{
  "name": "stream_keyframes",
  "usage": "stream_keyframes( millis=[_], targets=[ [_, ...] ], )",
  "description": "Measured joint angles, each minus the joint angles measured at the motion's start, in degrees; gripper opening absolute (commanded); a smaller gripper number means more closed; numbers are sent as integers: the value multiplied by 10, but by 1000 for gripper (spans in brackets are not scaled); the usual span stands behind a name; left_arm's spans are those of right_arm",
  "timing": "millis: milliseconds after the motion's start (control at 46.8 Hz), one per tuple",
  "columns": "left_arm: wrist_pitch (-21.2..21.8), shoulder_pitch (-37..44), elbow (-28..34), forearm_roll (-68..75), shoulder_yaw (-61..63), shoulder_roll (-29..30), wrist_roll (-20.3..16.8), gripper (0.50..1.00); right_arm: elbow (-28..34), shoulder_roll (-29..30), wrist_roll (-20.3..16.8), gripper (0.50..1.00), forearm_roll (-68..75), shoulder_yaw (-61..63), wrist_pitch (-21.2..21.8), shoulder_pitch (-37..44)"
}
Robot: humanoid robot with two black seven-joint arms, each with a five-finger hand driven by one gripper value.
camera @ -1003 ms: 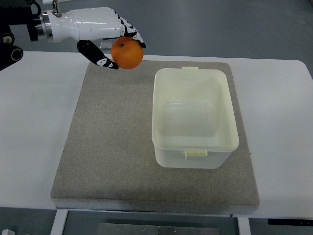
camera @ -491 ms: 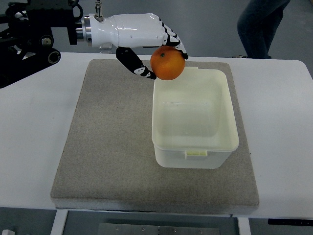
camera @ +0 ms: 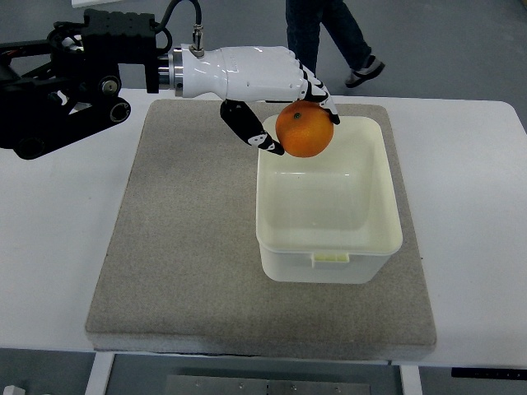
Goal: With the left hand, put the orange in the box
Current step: 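Lower the orange into the box and open the left hand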
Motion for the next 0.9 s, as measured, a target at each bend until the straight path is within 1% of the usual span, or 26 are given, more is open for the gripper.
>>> stream_keyframes(
  millis=[107,363,384,406,427,448,491,555,598,662,683,897],
  targets=[
    [-9,1,-1,1,4,0,0,500,0,0,0,932,0,0,0,0],
    [-11,9,-4,-1,18,0,0,503,0,0,0,932,0,0,0,0],
    [-11,9,-5,-1,20,-1,0,516,0,0,0,932,0,0,0,0],
    [-12,9,-5,-1,21,-1,0,576,0,0,0,932,0,0,0,0],
    [-12,9,-5,-1,22,-2,0,653,0,0,0,932,0,0,0,0],
    [-12,9,-5,-1,22,-4,0,700,0,0,0,932,0,0,0,0],
    [-12,9,-5,-2,23,-6,0,722,0,0,0,932,0,0,0,0],
    [-11,9,-5,-6,23,-8,0,739,0,0,0,932,0,0,0,0],
    [-10,9,-5,-15,23,-8,0,782,0,0,0,932,0,0,0,0],
    [-10,9,-5,-31,23,-8,0,861,0,0,0,932,0,0,0,0],
    [-10,9,-5,-36,23,-8,0,878,0,0,0,932,0,0,0,0],
    [-10,9,-5,-55,23,-8,0,885,0,0,0,932,0,0,0,0]
  ],
)
